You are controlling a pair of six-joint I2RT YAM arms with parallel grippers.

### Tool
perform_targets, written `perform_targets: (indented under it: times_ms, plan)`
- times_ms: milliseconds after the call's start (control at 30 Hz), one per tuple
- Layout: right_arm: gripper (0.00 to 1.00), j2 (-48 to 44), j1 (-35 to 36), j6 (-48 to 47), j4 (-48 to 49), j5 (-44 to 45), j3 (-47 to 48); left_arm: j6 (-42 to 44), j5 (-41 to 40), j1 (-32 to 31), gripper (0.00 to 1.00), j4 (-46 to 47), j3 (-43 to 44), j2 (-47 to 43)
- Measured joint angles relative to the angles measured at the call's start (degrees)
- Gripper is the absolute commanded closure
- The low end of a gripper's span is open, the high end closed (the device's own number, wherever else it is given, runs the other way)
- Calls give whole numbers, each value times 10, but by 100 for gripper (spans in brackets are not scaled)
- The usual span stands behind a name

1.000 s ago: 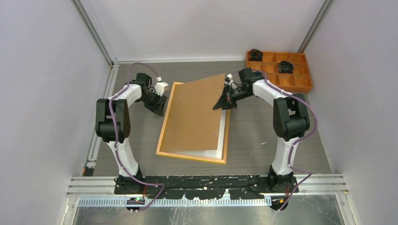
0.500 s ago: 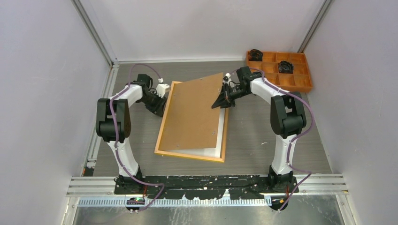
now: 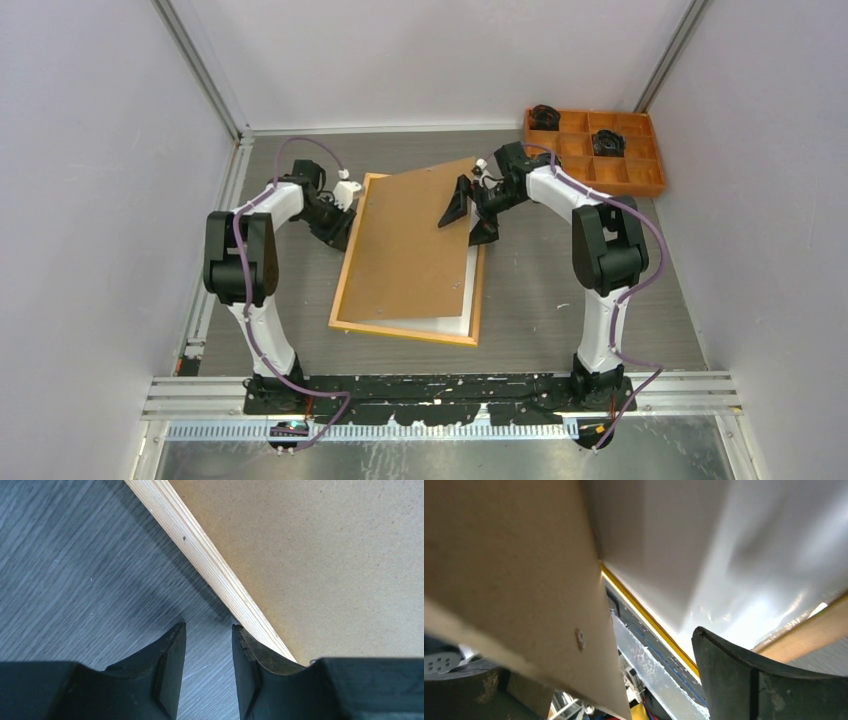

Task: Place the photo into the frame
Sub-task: Place the photo frame item in the photo frame.

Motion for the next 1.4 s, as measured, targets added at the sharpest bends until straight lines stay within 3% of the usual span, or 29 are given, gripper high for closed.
perform_targets:
  times_ms: [533, 700, 833, 933, 1100, 1300, 1400]
  plan:
    - [0, -44, 32, -10, -125, 276, 21, 0, -9, -1, 57, -21, -18, -18]
    - [0, -85, 36, -8, -127, 327, 24, 0, -16, -2, 49, -32, -23, -25]
    - [0, -134, 50, -11, -131, 454, 40, -3, -19, 4, 44, -47, -19, -27]
    - [0, -228, 53, 3, -80, 540, 12, -8, -11, 13, 44, -59, -13, -27]
    - [0, -384, 19, 44, 33, 539, -80, -35, 8, 19, 50, -62, -12, -31]
    - [1, -369, 15, 96, 116, 475, -154, -76, 37, 16, 66, -63, -22, -30]
    - [9, -367, 49, 125, 147, 452, -219, -88, 53, 12, 75, -66, -26, -25]
